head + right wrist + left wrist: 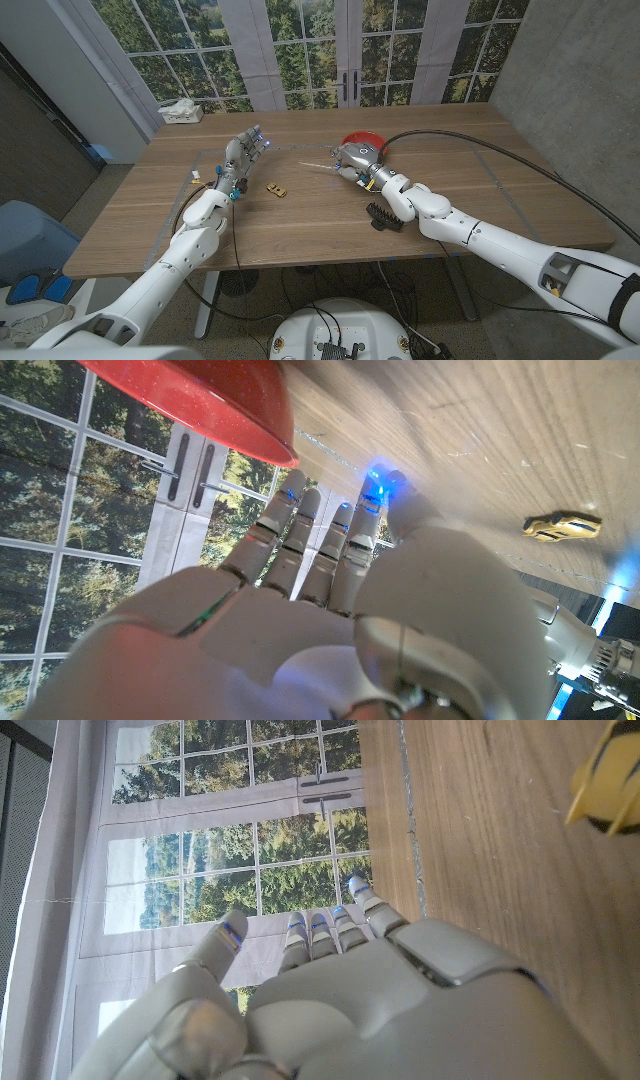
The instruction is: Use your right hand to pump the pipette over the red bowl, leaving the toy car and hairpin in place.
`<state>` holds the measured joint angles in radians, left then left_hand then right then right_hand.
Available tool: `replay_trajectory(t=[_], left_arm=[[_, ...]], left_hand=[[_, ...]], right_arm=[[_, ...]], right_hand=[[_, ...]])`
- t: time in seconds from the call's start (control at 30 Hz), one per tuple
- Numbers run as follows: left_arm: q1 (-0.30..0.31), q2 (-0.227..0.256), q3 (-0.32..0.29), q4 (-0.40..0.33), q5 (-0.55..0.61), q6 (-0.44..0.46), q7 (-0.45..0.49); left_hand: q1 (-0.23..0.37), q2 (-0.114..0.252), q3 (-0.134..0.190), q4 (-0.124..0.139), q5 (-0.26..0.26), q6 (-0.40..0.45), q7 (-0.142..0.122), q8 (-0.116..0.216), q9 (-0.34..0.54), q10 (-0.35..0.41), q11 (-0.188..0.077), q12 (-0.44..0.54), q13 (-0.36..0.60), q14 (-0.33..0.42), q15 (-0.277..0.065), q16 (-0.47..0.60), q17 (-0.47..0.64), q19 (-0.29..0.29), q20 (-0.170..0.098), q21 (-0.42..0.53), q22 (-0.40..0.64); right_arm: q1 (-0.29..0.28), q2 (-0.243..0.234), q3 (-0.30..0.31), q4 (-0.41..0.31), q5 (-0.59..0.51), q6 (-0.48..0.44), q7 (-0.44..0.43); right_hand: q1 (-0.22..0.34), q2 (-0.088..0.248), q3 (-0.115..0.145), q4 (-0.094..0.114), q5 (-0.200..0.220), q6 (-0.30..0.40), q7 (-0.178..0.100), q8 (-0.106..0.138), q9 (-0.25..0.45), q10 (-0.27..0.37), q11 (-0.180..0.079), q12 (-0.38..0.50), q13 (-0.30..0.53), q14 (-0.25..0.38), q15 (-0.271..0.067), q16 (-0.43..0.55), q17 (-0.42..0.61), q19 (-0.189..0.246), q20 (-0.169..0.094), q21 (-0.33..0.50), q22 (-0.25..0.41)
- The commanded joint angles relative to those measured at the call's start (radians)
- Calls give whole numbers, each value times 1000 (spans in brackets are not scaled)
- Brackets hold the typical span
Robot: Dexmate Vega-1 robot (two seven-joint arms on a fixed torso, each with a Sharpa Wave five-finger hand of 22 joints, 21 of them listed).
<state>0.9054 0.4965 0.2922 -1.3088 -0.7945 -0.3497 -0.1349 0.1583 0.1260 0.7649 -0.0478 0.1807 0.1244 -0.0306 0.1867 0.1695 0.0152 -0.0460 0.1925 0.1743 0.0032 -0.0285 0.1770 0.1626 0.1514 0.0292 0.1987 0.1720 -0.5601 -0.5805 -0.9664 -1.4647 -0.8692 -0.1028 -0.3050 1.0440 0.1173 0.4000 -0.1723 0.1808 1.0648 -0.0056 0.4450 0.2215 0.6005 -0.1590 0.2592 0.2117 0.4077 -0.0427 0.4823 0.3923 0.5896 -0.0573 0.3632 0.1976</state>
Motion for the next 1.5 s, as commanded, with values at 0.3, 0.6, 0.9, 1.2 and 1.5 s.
replay_trajectory(t=[0.3, 0.6, 0.9, 1.2, 1.5], left_arm=[[8, 214, 58, -236, 326, 208, 258], [-11, 285, 78, -322, 413, 311, 278], [-66, 320, 121, -350, 498, 363, 245], [-116, 352, 159, -397, 598, 411, 220], [-144, 370, 175, -424, 648, 432, 183]], left_hand=[[128, -8, 21, -144, 9, 118, -70, 36, 9, -7, -4, 3, 5, 6, 42, 2, 6, -22, 51, -6, 4], [170, -16, 28, -149, 11, 148, -79, 41, 10, 1, -2, 8, 6, 26, 66, 7, 7, -3, 70, 2, 4], [204, -32, 32, -151, 11, 179, -104, 48, 11, 21, -4, 15, 7, 43, 66, 9, 8, 8, 67, 3, 4], [233, -47, 34, -152, 11, 207, -126, 55, 12, 23, -16, 13, 7, 47, 66, 7, 8, 16, 65, 4, 4], [256, -63, 35, -152, 9, 224, -154, 57, 12, 18, -22, 10, 7, 44, 63, 4, 9, 20, 63, 3, 4]], right_arm=[[-37, -10, 26, -148, -65, -159, 117], [-50, -2, 33, -209, -94, -238, 187], [-66, 2, 41, -243, -118, -281, 191], [-74, 4, 43, -284, -151, -316, 214], [-76, 14, 48, -310, -169, -335, 240]], right_hand=[[11, -6, -1, 5, -3, 0, -11, -1, 2, 3, -3, 1, 4, 13, -172, -1, 2, 4, -22, 9, 5], [10, -8, -3, 7, -3, 0, -14, -1, 1, 4, -2, -1, 5, 11, -171, -6, 1, 2, -20, 10, 5], [9, -10, -4, 7, -3, 1, -15, 0, 1, 0, -6, -4, 5, 5, -171, -13, -1, -3, -19, 11, 5], [9, -12, -5, 8, -2, 3, -19, 2, 0, -1, -7, -7, 6, 1, -172, -17, -1, -6, -18, 12, 5], [7, -12, -6, 9, -1, 5, -19, 3, 0, 0, -8, -9, 6, -1, -170, -22, -2, -10, -17, 13, 5]])
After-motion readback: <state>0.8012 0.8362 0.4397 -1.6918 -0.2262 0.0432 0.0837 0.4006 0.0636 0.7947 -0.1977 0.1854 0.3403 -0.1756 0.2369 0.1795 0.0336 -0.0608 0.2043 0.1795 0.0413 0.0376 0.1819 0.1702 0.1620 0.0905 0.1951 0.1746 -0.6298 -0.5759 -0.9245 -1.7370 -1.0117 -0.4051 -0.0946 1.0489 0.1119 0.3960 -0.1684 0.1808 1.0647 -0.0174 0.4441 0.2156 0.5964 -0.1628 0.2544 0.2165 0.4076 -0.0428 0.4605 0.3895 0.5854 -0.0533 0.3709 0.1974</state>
